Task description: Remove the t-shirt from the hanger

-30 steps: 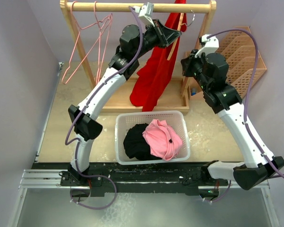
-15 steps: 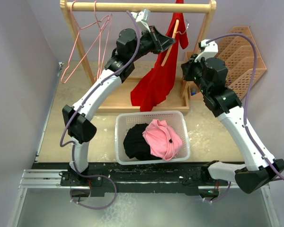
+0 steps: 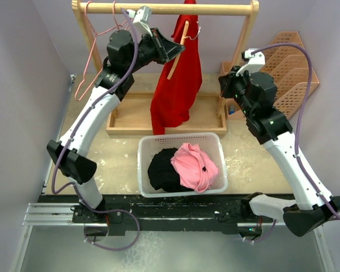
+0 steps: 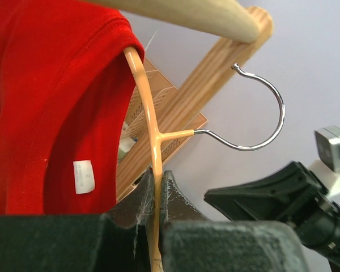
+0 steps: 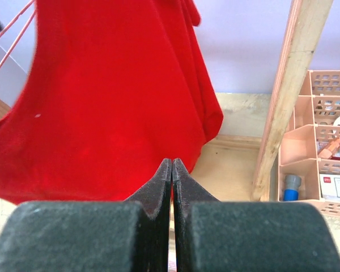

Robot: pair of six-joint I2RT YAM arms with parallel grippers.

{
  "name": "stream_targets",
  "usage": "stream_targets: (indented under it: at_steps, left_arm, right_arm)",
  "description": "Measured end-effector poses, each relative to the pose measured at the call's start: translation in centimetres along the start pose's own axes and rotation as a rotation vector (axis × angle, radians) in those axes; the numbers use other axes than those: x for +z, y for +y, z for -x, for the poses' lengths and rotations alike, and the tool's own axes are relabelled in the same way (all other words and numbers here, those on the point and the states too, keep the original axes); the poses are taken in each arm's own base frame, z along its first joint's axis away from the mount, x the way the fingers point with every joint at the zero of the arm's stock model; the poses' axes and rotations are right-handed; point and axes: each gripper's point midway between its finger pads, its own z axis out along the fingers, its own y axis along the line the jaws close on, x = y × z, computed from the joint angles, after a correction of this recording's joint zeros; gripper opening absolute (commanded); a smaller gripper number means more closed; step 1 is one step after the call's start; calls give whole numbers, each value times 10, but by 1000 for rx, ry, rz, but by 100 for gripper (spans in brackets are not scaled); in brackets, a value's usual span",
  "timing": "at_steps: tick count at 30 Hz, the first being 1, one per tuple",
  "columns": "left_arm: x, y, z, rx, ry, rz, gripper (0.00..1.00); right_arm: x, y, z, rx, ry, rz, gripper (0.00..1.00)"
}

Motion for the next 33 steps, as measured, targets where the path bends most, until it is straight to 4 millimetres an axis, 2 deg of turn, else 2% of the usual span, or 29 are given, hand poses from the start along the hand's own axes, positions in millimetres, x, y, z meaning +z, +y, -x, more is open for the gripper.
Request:
stream_targets:
  at_steps: [6,11,15,20,23,27,30,33]
  left_arm:
    - [-34,-30,13,50,23,-22,0]
    - [-59,-44,10,44,79,-19,0]
    - [-73,-48,3,19,131,-37,0]
    - [-92,-44,-25,-72,209,-57,0]
    - [-104,-39,-49,-146,256,-58,0]
    - [-114,-36,-70,-228,284,-63,0]
    - [-118,-38,-74,-272,276,-70,0]
    - [-120,-44,-68,-284,250,-86,0]
  right_arm:
    - [-1,2,-4,0,1,15,0]
    - [-4,4,-2,5,-18,33,0]
    - [-4,11,3,10,-37,70,0]
    - [-7,25,9,24,-69,149,2]
    - [-9,35,17,34,-99,202,10]
    - [-12,49,27,51,-130,279,21]
    - [-15,60,32,62,-145,335,25]
    - [-17,71,30,75,-150,382,33]
